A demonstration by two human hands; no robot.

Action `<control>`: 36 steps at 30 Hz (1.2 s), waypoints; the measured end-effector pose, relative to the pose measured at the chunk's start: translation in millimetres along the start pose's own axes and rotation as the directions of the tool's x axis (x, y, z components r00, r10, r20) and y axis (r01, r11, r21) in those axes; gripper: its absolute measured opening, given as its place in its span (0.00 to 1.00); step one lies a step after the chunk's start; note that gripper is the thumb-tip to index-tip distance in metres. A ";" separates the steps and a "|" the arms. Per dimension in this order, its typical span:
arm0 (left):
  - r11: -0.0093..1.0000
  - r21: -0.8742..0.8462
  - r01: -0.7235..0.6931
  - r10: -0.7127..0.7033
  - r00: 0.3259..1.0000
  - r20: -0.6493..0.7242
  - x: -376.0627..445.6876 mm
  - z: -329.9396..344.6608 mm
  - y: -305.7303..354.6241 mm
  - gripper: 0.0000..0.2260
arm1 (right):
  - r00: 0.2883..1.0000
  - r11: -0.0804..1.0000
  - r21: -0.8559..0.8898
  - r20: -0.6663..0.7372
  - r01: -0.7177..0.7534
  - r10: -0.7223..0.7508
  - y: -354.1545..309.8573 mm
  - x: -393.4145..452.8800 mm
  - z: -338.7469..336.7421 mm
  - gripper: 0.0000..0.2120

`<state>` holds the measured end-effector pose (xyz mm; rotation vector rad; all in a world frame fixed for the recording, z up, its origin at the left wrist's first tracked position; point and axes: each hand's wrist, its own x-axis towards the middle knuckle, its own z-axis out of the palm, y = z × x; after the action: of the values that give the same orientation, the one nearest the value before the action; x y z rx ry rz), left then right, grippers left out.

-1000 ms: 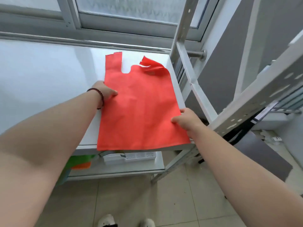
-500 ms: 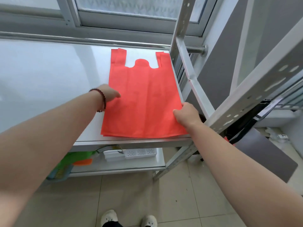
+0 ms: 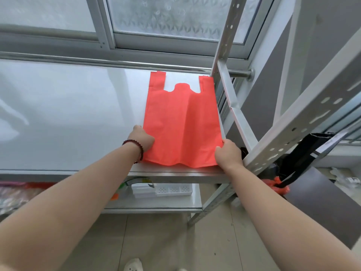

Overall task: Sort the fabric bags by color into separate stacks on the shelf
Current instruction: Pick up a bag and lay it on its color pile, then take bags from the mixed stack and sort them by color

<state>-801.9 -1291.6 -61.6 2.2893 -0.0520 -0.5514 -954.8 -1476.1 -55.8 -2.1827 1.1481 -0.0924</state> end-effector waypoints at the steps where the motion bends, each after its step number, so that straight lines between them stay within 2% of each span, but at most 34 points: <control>1: 1.000 0.008 -0.002 0.002 1.000 -0.028 -2.5 1.3 -1.9 0.22 | 1.000 1.000 -0.005 -0.009 0.003 -0.003 -0.3 -1.0 -0.3 0.15; 3: 1.000 0.020 -0.011 0.013 0.997 -0.076 -9.2 1.0 -1.5 0.24 | 1.000 1.000 -0.014 -0.021 0.008 -0.008 -3.8 -2.3 -2.6 0.16; 6: 0.996 0.087 -0.026 0.033 0.996 -0.081 -12.8 -1.9 -1.3 0.15 | 0.999 0.996 -0.077 -0.003 0.036 -0.036 -7.2 0.7 -7.4 0.13; 8: 0.990 0.143 -0.002 0.011 0.998 -0.062 -18.7 -7.3 0.4 0.08 | 0.998 0.986 -0.161 0.050 0.032 -0.025 -10.5 0.7 -10.9 0.06; 9: 0.984 0.180 0.008 0.003 0.998 -0.066 -22.9 -11.9 1.9 0.07 | 0.996 0.975 -0.219 0.083 0.026 -0.007 -14.1 -1.7 -13.0 0.06; 11: 0.962 0.271 -0.011 0.039 0.994 -0.098 -28.4 -24.7 4.8 0.14 | 0.996 0.935 -0.351 0.091 0.043 -0.011 -25.2 -7.9 -19.3 0.15; 13: 0.924 0.377 -0.072 0.119 0.988 -0.103 -31.9 -44.9 6.1 0.19 | 0.986 0.888 -0.430 0.064 0.165 -0.153 -40.1 -11.3 -28.6 0.20; 15: 0.876 0.464 -0.128 0.196 0.975 -0.102 -36.2 -69.3 4.3 0.22 | 0.933 0.833 -0.423 0.123 0.357 -0.338 -61.4 -13.7 -38.9 0.21; 17: 0.823 0.542 -0.168 0.265 0.958 -0.107 -44.1 -94.1 1.3 0.24 | 0.846 0.731 -0.428 0.215 0.531 -0.488 -87.1 -16.4 -46.7 0.23; 20: 0.753 0.621 -0.218 0.364 0.924 -0.117 -58.9 -131.3 -3.6 0.24 | 0.704 0.567 -0.430 0.300 0.703 -0.644 -131.9 -25.3 -47.4 0.25; 25: 0.717 0.663 -0.213 0.414 0.896 -0.160 -78.0 -198.2 -21.5 0.24 | 0.556 0.412 -0.402 0.370 0.818 -0.744 -209.2 -51.9 -21.0 0.28; 36: 0.770 0.638 0.030 0.243 0.910 -0.337 -134.9 -373.5 -144.1 0.26 | 0.305 0.208 -0.261 0.419 0.943 -0.855 -366.9 -193.5 89.7 0.27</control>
<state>-791.7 -909.0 117.2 2.9982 -0.1948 0.0429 -781.5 -1137.7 132.9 -2.9444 -0.5072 -0.1160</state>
